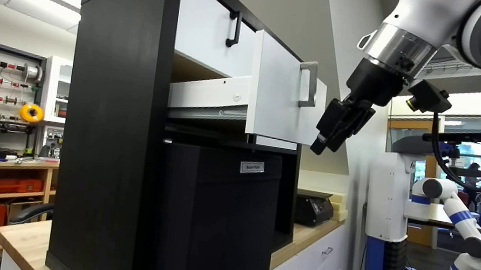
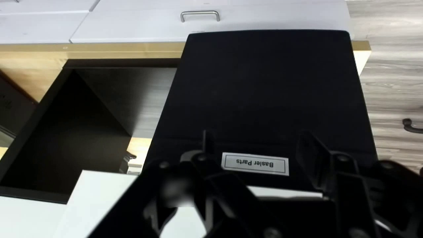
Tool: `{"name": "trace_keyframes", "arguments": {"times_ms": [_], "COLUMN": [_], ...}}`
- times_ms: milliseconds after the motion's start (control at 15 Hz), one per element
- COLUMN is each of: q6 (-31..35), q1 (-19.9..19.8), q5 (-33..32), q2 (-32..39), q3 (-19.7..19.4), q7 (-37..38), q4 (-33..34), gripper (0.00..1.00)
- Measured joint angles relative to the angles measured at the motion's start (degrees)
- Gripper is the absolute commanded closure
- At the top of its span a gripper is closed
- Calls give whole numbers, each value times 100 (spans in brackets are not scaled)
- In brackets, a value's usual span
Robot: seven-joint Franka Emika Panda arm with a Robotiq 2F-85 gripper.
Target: Open the bottom drawer of the cabinet
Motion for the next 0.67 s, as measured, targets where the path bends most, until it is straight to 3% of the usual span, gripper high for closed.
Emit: {"name": "trace_keyframes", "arguments": {"times_ms": [667], "q6": [-1841], "q1": [454], "q5": [759], "q2": [-42], "q3": [-47], "q7": [-253], "q4": [338], "gripper": [0]}}
